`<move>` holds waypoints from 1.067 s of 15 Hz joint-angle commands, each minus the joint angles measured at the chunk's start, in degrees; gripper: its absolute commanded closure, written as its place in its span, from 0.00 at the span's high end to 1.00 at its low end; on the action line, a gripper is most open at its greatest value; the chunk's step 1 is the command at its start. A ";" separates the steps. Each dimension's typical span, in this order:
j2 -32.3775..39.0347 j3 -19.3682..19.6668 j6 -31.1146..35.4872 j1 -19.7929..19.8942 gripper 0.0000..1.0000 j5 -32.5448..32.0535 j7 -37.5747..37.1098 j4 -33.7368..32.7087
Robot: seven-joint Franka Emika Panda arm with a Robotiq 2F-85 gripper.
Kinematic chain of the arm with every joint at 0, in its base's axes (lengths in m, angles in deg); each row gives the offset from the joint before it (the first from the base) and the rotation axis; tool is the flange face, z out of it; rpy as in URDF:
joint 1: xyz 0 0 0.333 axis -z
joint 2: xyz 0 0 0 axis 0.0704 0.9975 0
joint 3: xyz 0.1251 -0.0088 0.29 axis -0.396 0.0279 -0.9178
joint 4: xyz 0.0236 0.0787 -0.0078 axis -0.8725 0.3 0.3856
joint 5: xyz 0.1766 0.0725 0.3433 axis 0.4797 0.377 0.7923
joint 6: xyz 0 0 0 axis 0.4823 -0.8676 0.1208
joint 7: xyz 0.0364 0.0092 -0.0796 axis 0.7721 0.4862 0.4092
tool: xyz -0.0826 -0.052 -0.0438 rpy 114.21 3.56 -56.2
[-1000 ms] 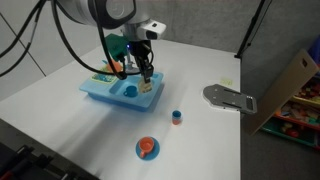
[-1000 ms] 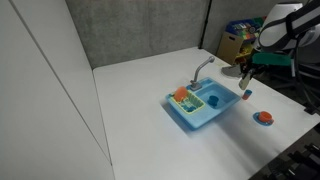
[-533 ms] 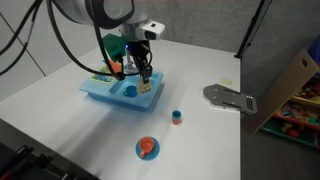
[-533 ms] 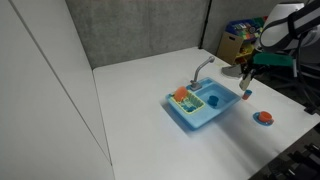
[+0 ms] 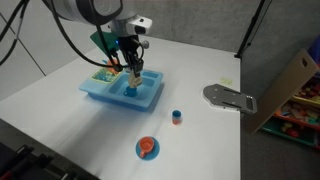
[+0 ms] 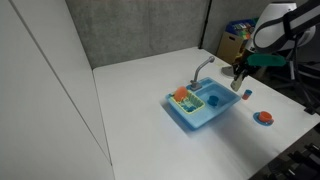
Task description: Put the white bottle onto the toy sink
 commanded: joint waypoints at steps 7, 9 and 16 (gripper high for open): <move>-6.97 -6.16 0.33 -1.78 0.09 -0.08 8.16 5.78; -8.38 -7.41 1.03 -2.14 0.10 0.31 9.85 7.34; -9.84 -9.13 5.33 -5.27 0.09 -2.89 7.70 11.49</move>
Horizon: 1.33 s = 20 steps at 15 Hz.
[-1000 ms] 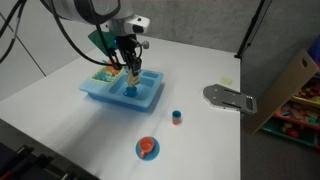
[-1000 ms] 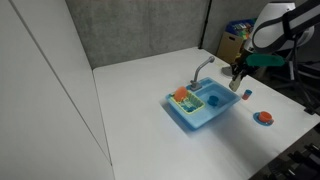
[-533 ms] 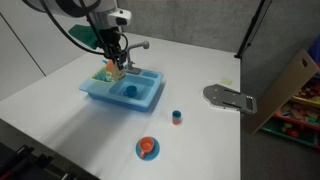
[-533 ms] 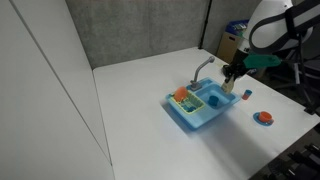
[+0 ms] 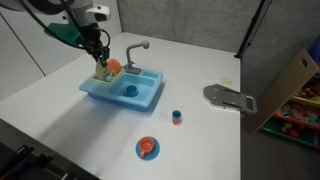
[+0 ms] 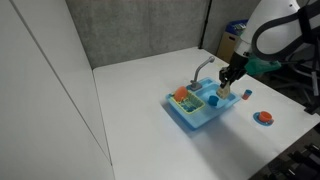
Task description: Put the white bottle onto the toy sink
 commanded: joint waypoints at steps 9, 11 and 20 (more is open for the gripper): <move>-0.13 1.60 5.82 -4.80 0.10 -10.57 -10.17 5.21; 0.44 1.12 5.22 -4.47 0.10 -9.04 -9.38 5.16; 4.57 0.05 6.59 -4.89 0.10 -5.32 -8.63 3.78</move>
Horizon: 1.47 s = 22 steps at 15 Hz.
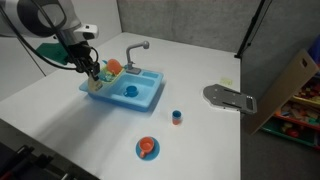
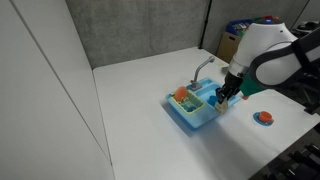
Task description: Put the white bottle onto the toy sink
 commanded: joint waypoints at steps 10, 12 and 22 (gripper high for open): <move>5.12 0.89 3.59 -2.41 0.10 0.37 -0.88 -4.47; 6.06 0.99 3.58 -2.50 0.10 0.52 -0.71 -5.46; 9.23 1.18 3.44 -2.62 0.10 1.18 -0.25 -8.41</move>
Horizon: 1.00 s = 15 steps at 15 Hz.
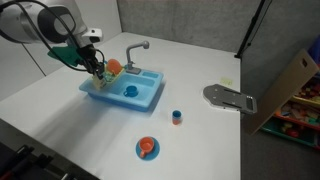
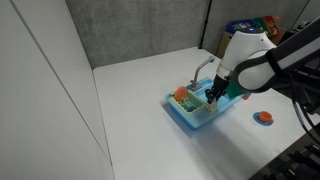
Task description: Put the white bottle onto the toy sink
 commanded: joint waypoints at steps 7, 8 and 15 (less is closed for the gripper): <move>1.13 0.72 0.23 -0.65 0.58 1.58 0.07 -1.44; 0.78 0.75 0.11 -0.67 0.64 1.68 0.05 -1.30; -2.69 0.13 -1.41 -0.38 1.00 2.49 0.65 -0.43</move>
